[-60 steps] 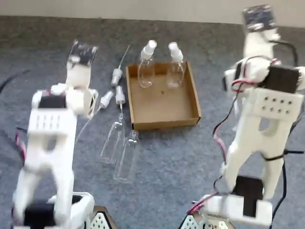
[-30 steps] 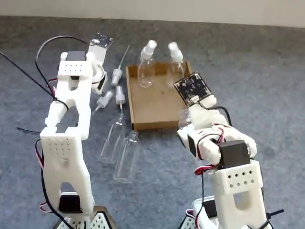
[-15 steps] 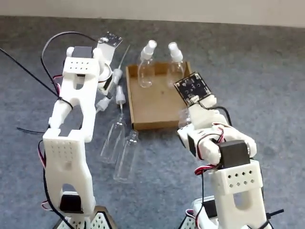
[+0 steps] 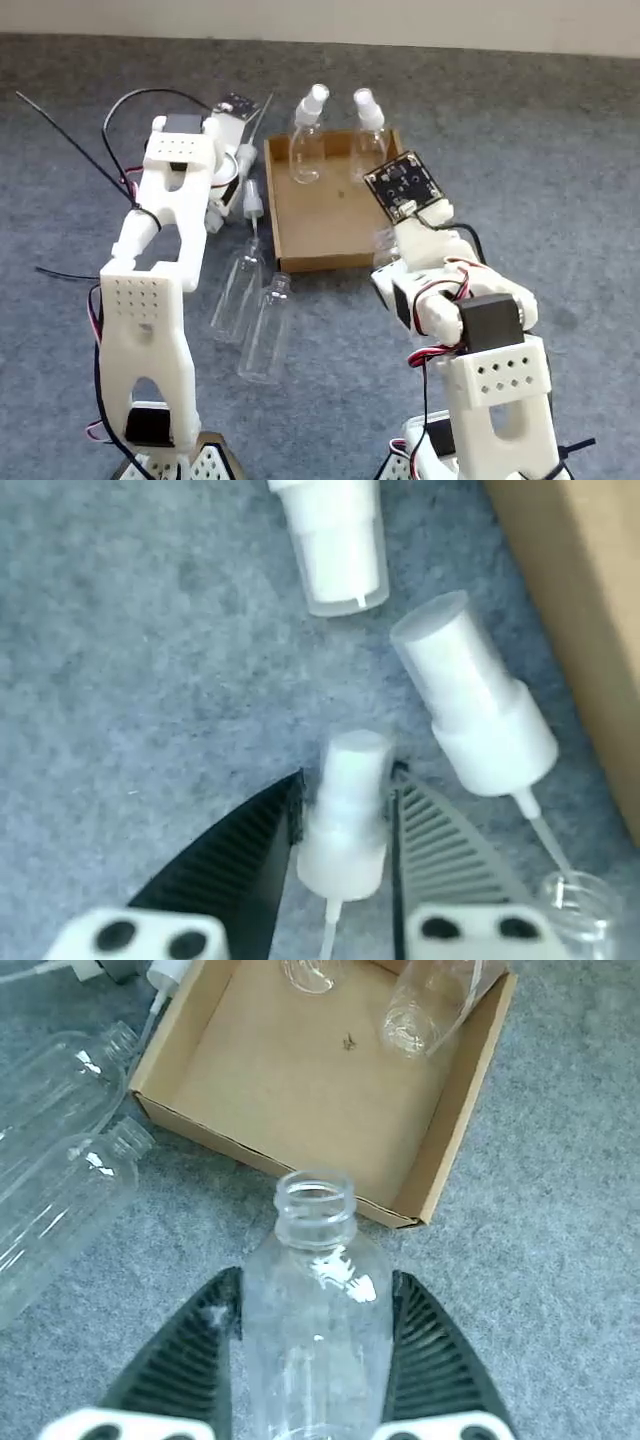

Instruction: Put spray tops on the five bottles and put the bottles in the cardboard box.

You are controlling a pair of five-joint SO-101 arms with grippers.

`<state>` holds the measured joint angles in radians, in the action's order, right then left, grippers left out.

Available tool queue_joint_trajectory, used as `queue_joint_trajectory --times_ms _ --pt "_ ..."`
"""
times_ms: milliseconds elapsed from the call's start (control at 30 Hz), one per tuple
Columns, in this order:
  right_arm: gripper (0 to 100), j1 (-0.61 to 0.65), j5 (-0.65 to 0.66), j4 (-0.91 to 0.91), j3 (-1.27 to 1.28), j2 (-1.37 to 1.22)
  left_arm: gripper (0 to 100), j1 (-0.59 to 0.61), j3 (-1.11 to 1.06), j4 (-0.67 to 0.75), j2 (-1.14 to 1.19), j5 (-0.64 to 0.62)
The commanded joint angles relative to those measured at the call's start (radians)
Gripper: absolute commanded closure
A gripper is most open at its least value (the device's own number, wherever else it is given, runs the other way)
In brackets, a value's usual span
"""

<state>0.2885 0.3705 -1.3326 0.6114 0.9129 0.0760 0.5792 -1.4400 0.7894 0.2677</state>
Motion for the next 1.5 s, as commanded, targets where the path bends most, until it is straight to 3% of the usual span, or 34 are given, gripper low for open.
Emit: queue_joint_trajectory --times_ms 0,133,333,533,733,933,1100,1467 --pt "99.4 0.007 -0.003 0.018 -0.004 0.021 97 0.036 0.044 0.006 -0.051 0.005" --pt "99.4 0.008 -0.003 0.028 -0.004 0.021 98 0.070 0.045 0.003 -0.173 0.003" --pt "99.4 0.127 -0.014 0.157 -0.007 0.021 99 0.094 0.045 -0.097 -0.504 0.003" --pt "99.4 0.231 -0.204 0.400 0.079 0.021 99 0.070 0.039 -0.172 -0.885 -0.080" --pt "99.4 0.269 -0.221 0.634 0.252 0.064 100 -0.088 0.039 -0.192 -1.159 -0.190" --pt "99.4 0.266 -0.216 0.766 0.499 0.325 100 -0.340 0.039 -0.190 -1.228 -0.293" --pt "99.4 0.263 -0.216 0.769 0.645 0.530 100 -0.515 0.039 -0.046 -1.230 -0.351" --pt "99.4 0.263 -0.215 0.766 0.774 0.688 100 -0.634 -0.010 0.164 -1.221 -0.353"
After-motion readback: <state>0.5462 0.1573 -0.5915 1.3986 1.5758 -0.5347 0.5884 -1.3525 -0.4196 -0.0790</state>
